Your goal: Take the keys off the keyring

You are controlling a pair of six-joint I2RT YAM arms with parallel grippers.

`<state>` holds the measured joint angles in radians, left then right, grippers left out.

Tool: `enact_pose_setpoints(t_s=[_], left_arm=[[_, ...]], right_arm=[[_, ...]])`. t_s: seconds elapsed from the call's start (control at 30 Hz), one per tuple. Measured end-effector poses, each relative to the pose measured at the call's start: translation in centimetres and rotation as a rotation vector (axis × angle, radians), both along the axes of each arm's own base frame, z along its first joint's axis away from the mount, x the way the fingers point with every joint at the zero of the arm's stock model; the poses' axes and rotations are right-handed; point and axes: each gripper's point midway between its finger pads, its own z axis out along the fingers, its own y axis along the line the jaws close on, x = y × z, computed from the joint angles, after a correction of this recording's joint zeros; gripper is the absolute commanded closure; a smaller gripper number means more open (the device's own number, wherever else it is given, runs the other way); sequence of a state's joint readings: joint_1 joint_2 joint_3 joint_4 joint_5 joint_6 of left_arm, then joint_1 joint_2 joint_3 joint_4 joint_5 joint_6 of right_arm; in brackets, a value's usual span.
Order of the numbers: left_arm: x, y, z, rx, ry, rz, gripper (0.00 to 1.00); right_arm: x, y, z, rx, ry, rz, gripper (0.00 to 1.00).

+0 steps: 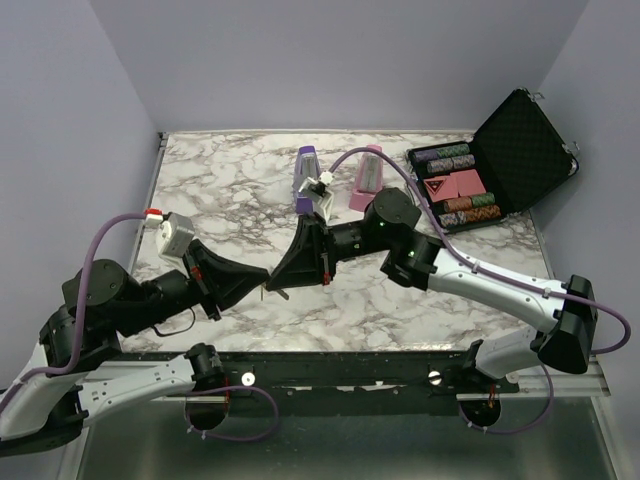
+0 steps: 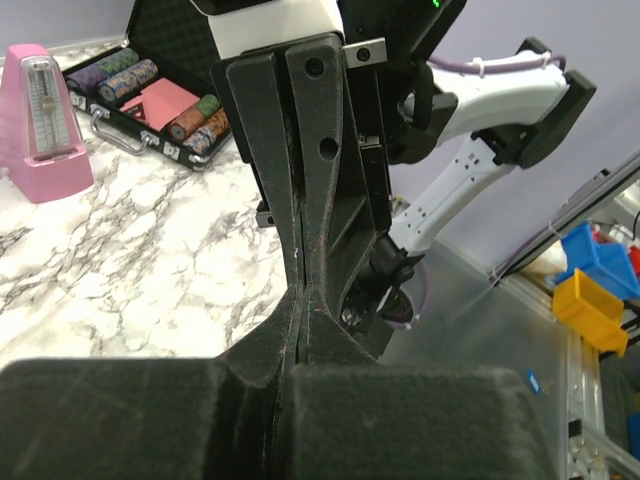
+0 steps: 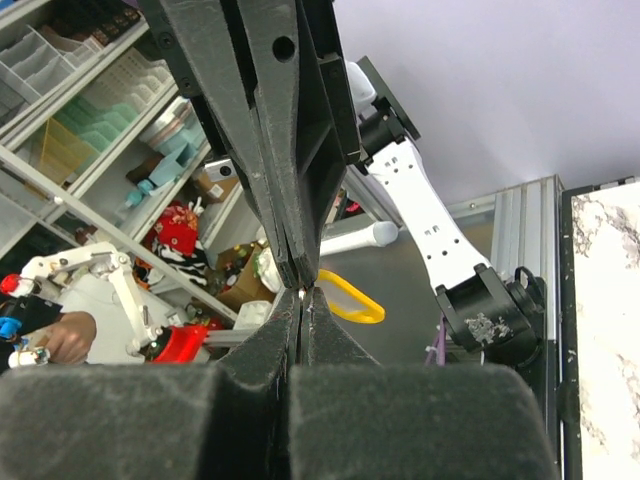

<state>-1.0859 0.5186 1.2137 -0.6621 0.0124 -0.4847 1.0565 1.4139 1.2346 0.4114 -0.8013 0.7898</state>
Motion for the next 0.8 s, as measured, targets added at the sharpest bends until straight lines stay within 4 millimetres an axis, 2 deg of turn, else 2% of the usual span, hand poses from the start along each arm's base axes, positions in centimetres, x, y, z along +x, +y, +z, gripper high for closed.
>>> enact_pose_setpoints(t_s=[0.47, 0.5, 0.53, 0.67, 0.7, 0.8], left_arm=[[-0.9, -1.0, -1.8, 0.138, 0.009, -0.089, 1.0], [-0.9, -1.0, -1.9, 0.143, 0.01, -0.092, 0.95], [-1.0, -1.0, -1.9, 0.146, 0.012, -0.093, 0.8], [-0.9, -1.3, -1.9, 0.148, 0.026, -0.095, 0.46], [-0.9, -1.4, -1.9, 0.15, 0.031, -0.098, 0.41], [-0.6, -1.9, -1.6, 0.148, 0.045, -0.09, 0.33]], right_arm=[[-0.8, -0.5, -1.8, -0.093, -0.004, 0.055, 0.99], [-0.9, -0.5, -1.9, -0.098, -0.002, 0.057, 0.99], [-0.9, -0.6, -1.9, -0.1, -0.001, 0.058, 0.99], [-0.7, -0.4, -2.1, -0.108, 0.003, 0.048, 0.99], [-0.7, -0.4, -2.2, -0.112, 0.005, 0.043, 0.99], [-0.1, -0.2, -2.3, -0.115, 0.009, 0.015, 0.99]])
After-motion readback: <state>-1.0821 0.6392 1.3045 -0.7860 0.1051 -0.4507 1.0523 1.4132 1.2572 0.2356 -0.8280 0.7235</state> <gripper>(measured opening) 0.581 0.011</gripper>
